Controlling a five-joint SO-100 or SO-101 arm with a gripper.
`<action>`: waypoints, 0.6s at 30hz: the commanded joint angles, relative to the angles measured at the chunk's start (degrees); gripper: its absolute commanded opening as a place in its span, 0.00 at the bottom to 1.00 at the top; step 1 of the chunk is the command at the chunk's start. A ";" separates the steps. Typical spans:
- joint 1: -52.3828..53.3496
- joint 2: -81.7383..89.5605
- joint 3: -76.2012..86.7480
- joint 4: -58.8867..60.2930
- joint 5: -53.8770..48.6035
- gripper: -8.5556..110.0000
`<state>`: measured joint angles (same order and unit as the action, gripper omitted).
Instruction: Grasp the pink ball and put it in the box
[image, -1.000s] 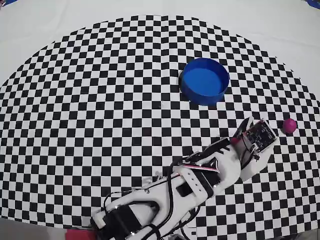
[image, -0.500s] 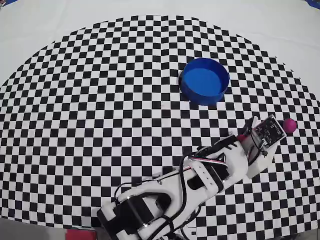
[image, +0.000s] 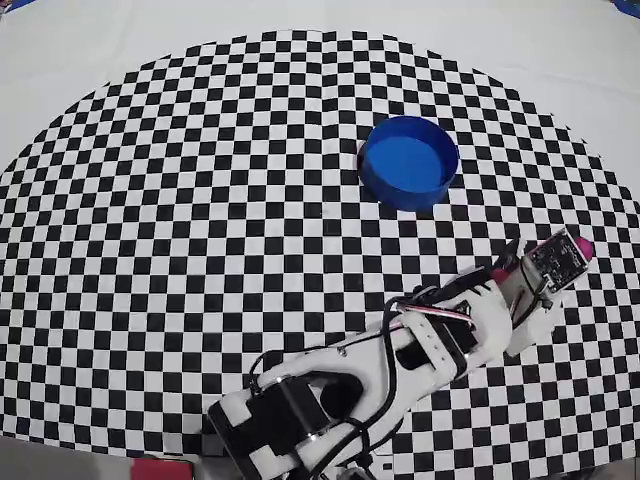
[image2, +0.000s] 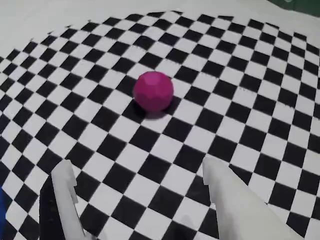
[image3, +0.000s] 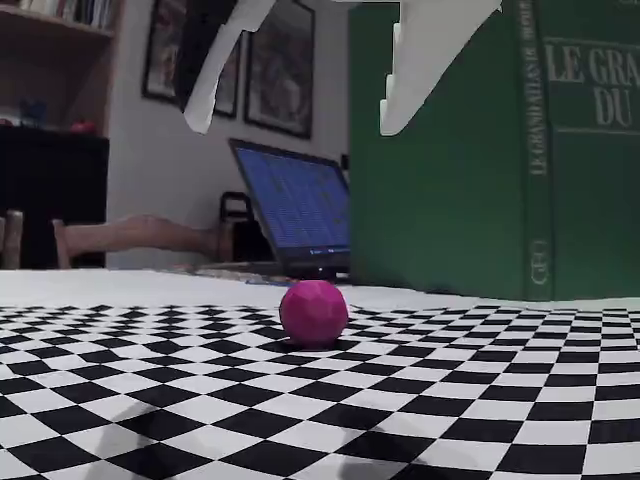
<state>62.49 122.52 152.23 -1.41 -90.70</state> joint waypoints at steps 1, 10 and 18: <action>0.44 -1.14 -3.34 0.18 -0.18 0.33; 1.05 -6.42 -7.65 0.18 -0.44 0.33; 1.58 -13.54 -13.01 -0.18 -0.44 0.33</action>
<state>63.54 109.95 142.65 -1.32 -90.70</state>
